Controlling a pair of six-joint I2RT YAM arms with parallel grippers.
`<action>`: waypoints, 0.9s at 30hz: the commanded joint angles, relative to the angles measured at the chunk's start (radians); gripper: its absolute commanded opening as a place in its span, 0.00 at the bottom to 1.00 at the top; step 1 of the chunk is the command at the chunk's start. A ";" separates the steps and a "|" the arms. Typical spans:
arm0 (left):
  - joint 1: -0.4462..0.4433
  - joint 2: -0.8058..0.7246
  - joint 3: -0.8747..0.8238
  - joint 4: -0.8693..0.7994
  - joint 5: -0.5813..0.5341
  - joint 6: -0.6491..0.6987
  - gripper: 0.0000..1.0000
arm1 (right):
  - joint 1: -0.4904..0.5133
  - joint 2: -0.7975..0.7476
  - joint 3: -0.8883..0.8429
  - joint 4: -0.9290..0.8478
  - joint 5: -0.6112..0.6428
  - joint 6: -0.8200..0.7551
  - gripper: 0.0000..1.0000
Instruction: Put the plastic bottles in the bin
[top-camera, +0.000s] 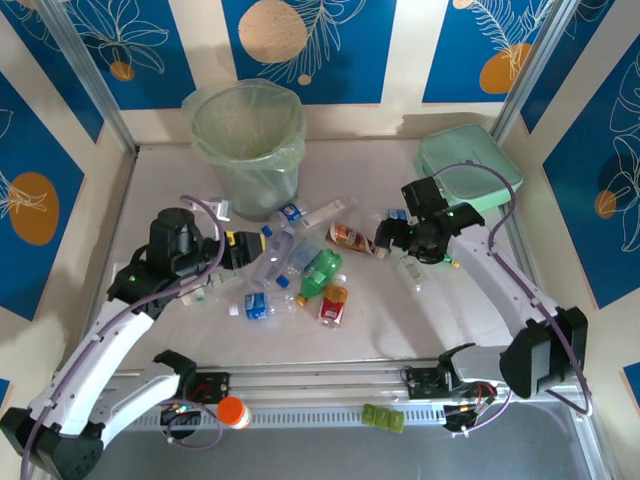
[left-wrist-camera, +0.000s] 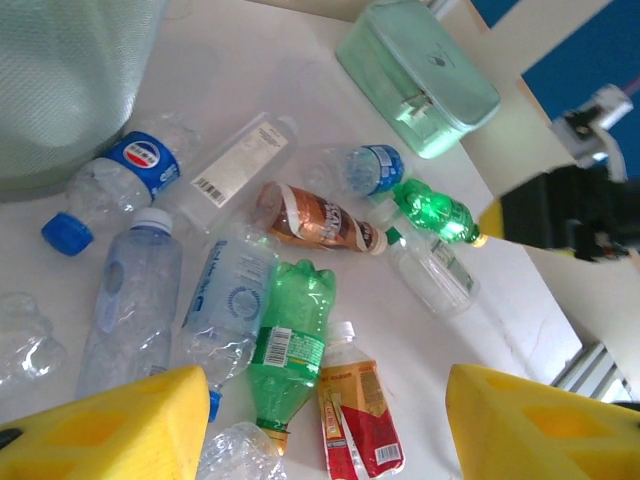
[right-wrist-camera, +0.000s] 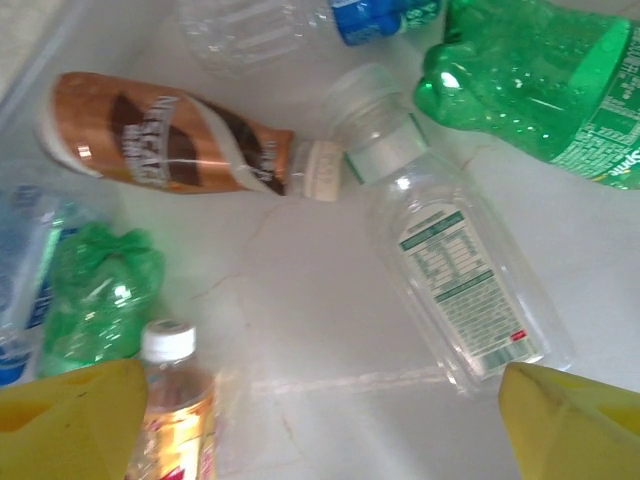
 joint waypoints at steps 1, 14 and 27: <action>-0.021 0.000 0.004 0.032 0.030 0.083 0.64 | -0.013 0.095 -0.013 -0.008 0.070 -0.036 0.91; -0.123 -0.051 0.034 -0.057 -0.131 0.162 0.68 | 0.024 0.370 0.015 0.015 0.210 -0.156 0.93; -0.145 -0.074 0.037 -0.071 -0.167 0.175 0.68 | 0.024 0.354 -0.022 0.000 0.093 -0.176 0.76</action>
